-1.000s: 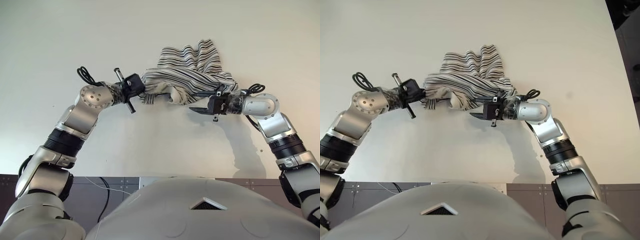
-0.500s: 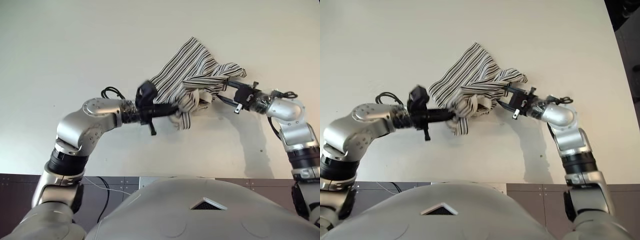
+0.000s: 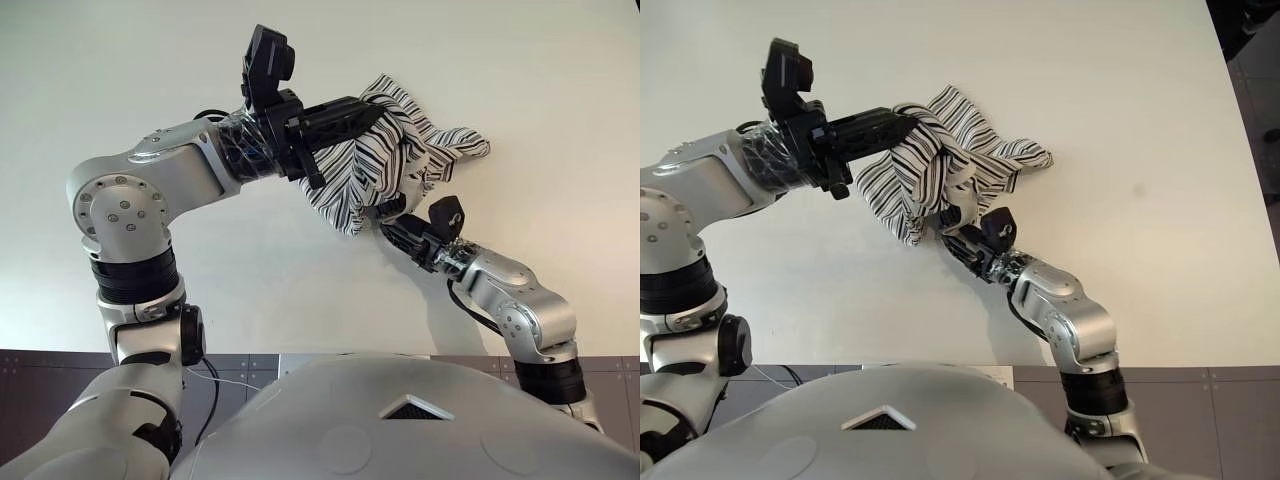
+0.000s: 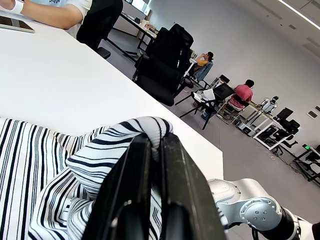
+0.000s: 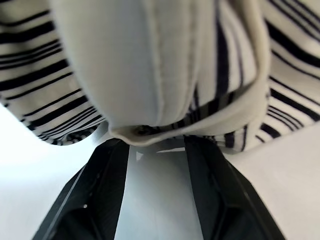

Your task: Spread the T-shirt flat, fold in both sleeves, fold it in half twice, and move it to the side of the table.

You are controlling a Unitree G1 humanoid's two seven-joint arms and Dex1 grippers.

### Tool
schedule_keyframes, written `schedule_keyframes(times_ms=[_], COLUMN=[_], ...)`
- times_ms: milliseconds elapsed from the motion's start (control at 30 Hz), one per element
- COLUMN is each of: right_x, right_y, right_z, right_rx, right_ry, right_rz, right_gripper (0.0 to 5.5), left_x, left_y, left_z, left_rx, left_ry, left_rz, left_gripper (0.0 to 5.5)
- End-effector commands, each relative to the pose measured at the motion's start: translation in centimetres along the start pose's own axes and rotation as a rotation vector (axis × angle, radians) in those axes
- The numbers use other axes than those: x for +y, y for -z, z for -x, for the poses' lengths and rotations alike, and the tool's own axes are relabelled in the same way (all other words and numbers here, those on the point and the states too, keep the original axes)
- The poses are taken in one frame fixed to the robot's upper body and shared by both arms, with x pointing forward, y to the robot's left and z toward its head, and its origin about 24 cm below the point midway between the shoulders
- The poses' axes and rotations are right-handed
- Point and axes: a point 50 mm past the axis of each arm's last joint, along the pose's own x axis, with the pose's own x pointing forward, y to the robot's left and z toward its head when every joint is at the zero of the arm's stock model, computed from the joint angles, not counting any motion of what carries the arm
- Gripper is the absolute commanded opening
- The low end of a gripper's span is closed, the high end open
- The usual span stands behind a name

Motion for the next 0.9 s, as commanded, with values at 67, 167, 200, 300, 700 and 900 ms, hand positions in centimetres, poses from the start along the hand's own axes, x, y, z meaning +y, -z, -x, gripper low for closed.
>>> schedule_keyframes(times_ms=[67,167,200,300,700,900], right_x=[0.8,1.0,1.0,1.1,0.8,0.3], right_y=[-0.3,-0.7,-1.0,-1.6,-2.1,-1.9], right_z=[-0.5,-0.5,-0.5,-0.3,-0.1,-0.1], right_rx=[0.019,0.005,-0.006,-0.033,-0.048,-0.040], right_ry=[-0.002,-0.003,-0.003,0.008,0.060,0.084], right_rz=[-0.057,-0.079,-0.093,-0.117,-0.163,-0.160], right_gripper=[2.02,2.02,2.02,2.02,1.50,0.45], left_x=[0.0,0.1,0.1,0.4,0.7,0.8], left_y=[-0.2,-0.4,-0.4,-0.4,-0.4,-0.5], left_z=[-0.2,-0.1,-0.1,0.1,0.1,0.2], left_rx=[0.000,-0.010,-0.014,-0.019,-0.026,-0.034], left_ry=[-0.003,-0.008,-0.011,-0.025,-0.040,-0.045], left_rz=[0.008,0.013,0.015,0.021,0.025,0.022], left_gripper=[0.12,0.12,0.12,0.12,0.10,0.10])
